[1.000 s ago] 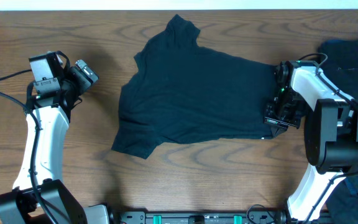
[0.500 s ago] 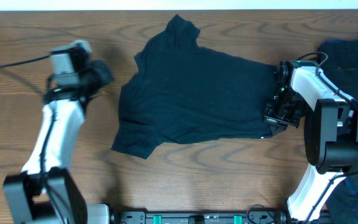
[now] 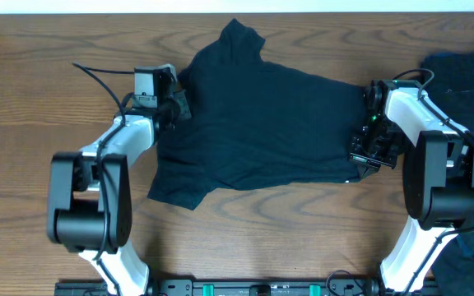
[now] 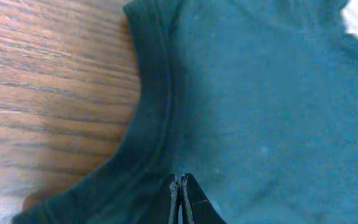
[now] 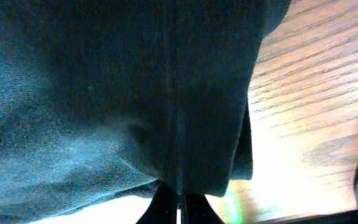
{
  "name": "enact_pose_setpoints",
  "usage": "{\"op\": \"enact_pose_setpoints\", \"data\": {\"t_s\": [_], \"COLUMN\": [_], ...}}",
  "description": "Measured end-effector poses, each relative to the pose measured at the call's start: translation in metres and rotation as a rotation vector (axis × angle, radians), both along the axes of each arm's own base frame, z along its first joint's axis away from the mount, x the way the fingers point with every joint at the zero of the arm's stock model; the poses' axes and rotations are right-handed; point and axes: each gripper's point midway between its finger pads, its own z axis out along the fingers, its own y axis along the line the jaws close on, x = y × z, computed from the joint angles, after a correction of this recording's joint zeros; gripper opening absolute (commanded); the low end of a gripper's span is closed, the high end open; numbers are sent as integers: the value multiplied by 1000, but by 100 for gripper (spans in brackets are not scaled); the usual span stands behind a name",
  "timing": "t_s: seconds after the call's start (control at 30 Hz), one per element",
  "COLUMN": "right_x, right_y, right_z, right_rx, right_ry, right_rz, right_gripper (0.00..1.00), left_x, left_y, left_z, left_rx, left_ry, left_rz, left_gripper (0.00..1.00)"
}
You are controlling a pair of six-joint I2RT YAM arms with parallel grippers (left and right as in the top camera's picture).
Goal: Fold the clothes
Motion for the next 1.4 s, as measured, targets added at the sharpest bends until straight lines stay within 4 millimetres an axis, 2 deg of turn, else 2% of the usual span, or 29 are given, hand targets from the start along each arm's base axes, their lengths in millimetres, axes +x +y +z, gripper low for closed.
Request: {"op": "enact_pose_setpoints", "data": {"t_s": [0.23,0.43,0.67,0.83,1.03,1.13,1.17,1.27,1.4], "right_x": [0,0,1,1,1,1,1,1,1], "right_y": [0,0,2,3,3,3,3,3,3], "right_z": [0,0,0,0,0,0,0,0,0], "right_rx": [0,0,10,17,15,14,14,13,13], "right_ry": [0,0,-2,-2,-3,-4,-3,-3,-3], "right_rz": [0,0,-4,-7,-11,-13,-13,-15,-16], "right_gripper": [1,1,2,2,13,14,18,22,22], "left_x": [6,14,22,25,27,28,29,30,31], "left_y": [-1,5,35,68,99,106,107,107,108], "left_z": [-28,-29,-29,-30,-30,-30,-29,-29,-29], "left_rx": [-1,33,137,177,171,172,174,177,177], "left_ry": [13,-10,-28,-24,-25,-30,-32,-38,-42], "left_rz": [-2,23,124,222,333,362,365,369,372], "left_gripper": [6,6,6,6,6,6,6,6,6]}}
